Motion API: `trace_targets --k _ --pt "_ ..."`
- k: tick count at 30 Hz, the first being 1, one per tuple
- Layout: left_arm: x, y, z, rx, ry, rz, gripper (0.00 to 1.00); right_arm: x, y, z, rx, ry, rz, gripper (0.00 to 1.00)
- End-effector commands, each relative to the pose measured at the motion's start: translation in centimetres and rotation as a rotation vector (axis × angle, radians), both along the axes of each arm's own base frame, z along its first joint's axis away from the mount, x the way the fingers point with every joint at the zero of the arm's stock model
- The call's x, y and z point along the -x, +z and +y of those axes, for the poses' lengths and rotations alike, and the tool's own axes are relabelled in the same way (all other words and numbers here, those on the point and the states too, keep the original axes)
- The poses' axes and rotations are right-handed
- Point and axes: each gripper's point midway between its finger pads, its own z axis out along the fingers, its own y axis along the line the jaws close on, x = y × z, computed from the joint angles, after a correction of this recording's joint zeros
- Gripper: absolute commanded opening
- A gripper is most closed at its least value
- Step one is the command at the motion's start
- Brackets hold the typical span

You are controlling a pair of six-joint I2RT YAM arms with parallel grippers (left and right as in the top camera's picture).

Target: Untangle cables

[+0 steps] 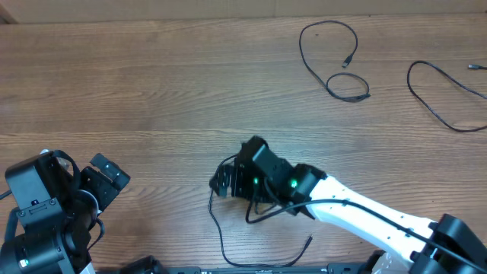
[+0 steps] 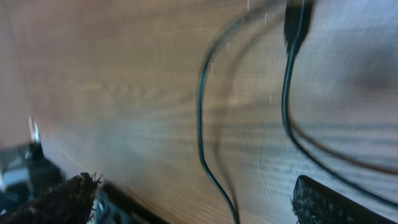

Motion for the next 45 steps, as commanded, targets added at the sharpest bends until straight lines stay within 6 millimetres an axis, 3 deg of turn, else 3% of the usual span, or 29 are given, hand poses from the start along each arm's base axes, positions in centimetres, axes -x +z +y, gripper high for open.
trace_targets --k 1,4,7,12,21,24,27,30,31,35,38,42,45 --pt "0.1 0.4 0.4 -0.026 0.002 -0.005 1.00 3.5 -2.5 0.2 -0.019 0.093 0.091 0.92" --pt "0.1 0.4 0.4 -0.026 0.002 -0.005 0.99 5.7 -4.2 1.0 -0.065 0.188 0.100 0.83" --pt "0.1 0.4 0.4 -0.026 0.002 -0.005 0.99 6.7 -4.4 2.1 -0.088 0.283 0.012 0.82" --pt "0.1 0.4 0.4 -0.026 0.002 -0.005 1.00 6.1 -4.2 3.2 -0.094 0.262 -0.064 0.84" --pt "0.1 0.4 0.4 -0.026 0.002 -0.006 0.99 5.4 -5.9 6.8 -0.218 0.333 -0.111 0.82" --pt "0.1 0.4 0.4 -0.026 0.002 -0.005 1.00 5.4 -6.7 7.1 -0.226 0.338 -0.112 0.78" --pt "0.1 0.4 0.4 -0.026 0.002 -0.005 1.00 5.4 -7.0 7.1 -0.221 0.335 -0.107 0.57" --pt "0.1 0.4 0.4 -0.026 0.002 -0.005 1.00 4.8 -7.1 7.0 -0.207 0.315 -0.128 0.17" --pt "0.1 0.4 0.4 -0.026 0.002 -0.005 1.00 4.5 -7.1 6.9 -0.199 0.303 -0.138 0.05" --pt "0.1 0.4 0.4 -0.026 0.002 -0.005 0.99 3.0 -6.4 7.1 -0.218 0.282 -0.192 0.04" --pt "0.1 0.4 0.4 -0.026 0.002 -0.005 0.99 0.8 -5.3 7.3 -0.215 0.277 -0.221 0.04" --pt "0.1 0.4 0.4 -0.026 0.002 -0.005 1.00 -3.5 -3.0 6.3 -0.132 0.269 -0.245 0.04" --pt "0.1 0.4 0.4 -0.026 0.002 -0.005 1.00 -7.2 0.3 4.8 -0.066 0.279 -0.285 0.04"
